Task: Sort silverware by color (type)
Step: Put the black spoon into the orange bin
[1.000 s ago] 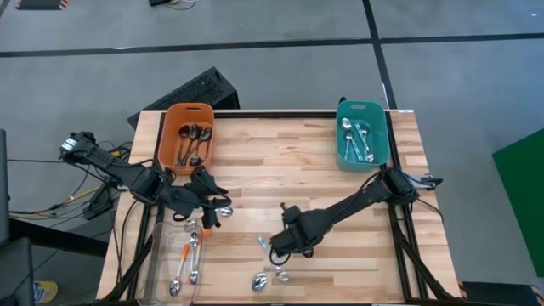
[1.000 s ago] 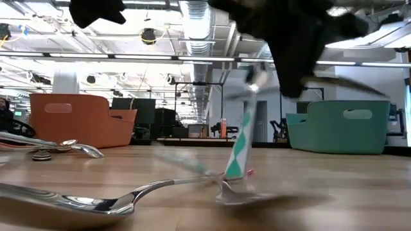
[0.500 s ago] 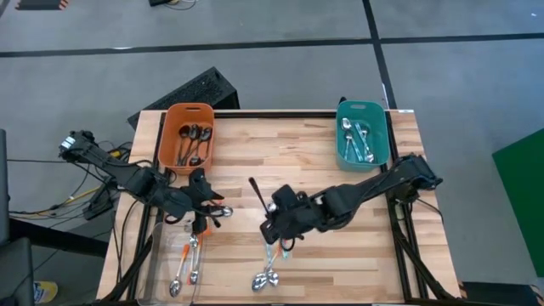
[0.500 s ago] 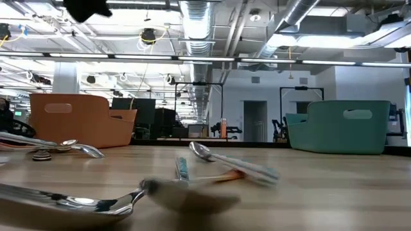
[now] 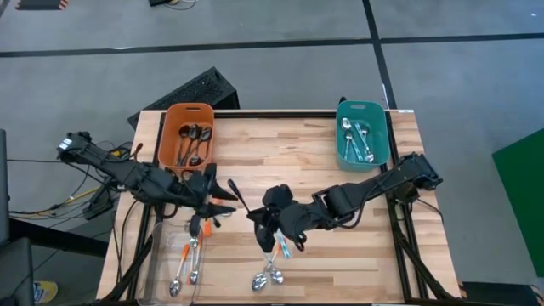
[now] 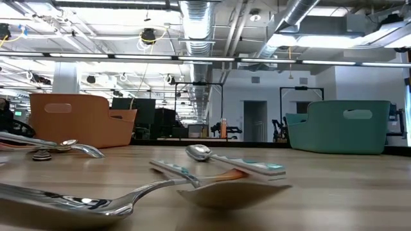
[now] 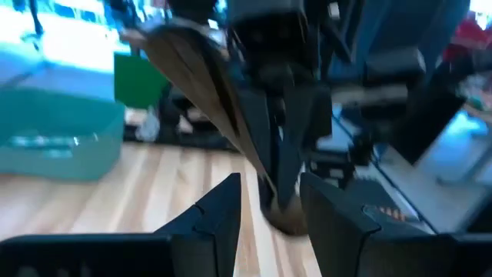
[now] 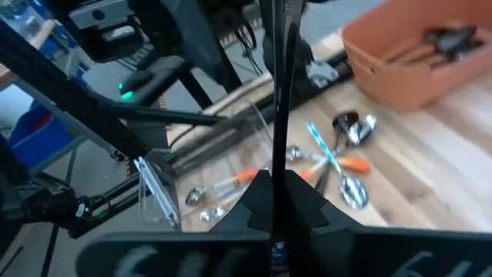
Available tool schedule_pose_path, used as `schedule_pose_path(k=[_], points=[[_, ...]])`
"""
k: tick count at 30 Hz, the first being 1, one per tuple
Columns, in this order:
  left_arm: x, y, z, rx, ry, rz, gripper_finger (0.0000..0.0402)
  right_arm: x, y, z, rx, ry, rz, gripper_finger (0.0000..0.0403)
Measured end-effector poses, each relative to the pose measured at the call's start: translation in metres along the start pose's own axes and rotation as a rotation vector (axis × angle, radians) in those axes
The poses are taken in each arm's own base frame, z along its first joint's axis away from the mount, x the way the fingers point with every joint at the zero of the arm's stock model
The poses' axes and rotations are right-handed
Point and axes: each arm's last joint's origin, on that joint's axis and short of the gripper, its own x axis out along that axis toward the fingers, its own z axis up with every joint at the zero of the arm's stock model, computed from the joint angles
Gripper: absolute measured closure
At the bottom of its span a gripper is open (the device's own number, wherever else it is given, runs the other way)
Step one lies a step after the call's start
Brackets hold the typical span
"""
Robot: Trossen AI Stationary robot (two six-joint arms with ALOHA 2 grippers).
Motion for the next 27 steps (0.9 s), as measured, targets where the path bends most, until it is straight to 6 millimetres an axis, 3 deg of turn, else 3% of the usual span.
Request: schedule_pose_path(k=[11,20,27], points=[[0.006,0.011,0.011,-0.09,-0.11,0.075,0.0284,0.006,-0.007,0.013,-0.122,-0.069,-0.009,0.0383],[0.006,0.011,0.012,-0.065,-0.101,0.022,0.0385,0.008,-0.009,0.016,-0.184,-0.079,-0.023,0.0383],[0.006,0.017,0.014,-0.055,-0.099,0.008,0.0388,0.008,-0.01,0.016,-0.21,-0.078,-0.025,0.0383]])
